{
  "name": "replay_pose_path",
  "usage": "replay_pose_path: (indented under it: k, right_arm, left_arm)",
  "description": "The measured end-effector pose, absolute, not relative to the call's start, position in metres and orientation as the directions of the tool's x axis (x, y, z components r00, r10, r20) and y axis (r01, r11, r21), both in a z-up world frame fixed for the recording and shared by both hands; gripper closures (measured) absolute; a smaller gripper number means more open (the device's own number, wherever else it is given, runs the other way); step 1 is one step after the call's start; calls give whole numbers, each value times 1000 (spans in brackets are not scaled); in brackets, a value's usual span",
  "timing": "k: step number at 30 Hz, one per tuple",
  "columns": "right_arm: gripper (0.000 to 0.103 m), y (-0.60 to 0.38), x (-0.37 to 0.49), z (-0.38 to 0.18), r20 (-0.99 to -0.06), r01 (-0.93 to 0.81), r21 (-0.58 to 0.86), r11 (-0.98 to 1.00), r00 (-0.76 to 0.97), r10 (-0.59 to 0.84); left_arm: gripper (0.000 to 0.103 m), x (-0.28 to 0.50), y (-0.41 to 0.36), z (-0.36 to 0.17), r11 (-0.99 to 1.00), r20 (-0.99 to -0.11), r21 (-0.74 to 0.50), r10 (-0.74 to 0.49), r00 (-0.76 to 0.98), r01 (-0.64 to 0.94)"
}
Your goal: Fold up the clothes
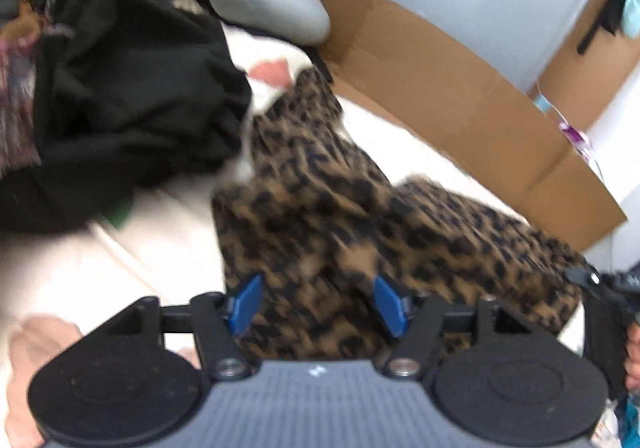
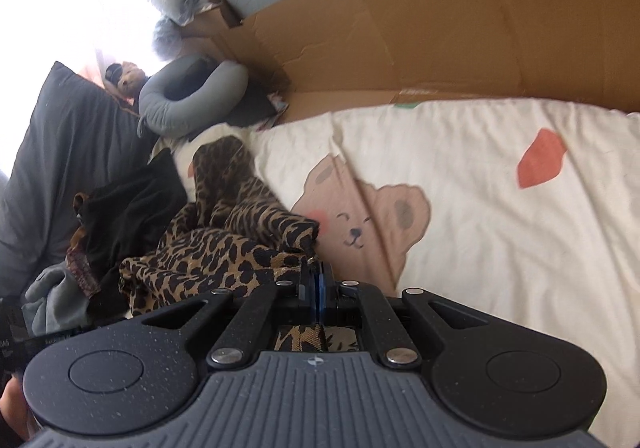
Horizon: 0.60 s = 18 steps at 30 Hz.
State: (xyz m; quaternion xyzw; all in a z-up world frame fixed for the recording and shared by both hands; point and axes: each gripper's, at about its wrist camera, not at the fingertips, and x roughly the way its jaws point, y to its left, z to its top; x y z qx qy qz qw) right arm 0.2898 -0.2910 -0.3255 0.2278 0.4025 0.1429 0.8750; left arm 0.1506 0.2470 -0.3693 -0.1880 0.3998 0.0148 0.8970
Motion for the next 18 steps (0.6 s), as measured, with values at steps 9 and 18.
replay_pose_path:
  k: [9, 18]
  right_arm:
    - [103, -306, 287, -322, -647, -33, 501, 865, 649, 400]
    - [103, -305, 282, -324, -652, -37, 503, 863, 640, 408]
  left_arm:
    - [28, 178, 284, -371, 907, -681, -363, -102, 725, -212]
    - [54, 195, 291, -392, 841, -684, -482, -187, 705, -245]
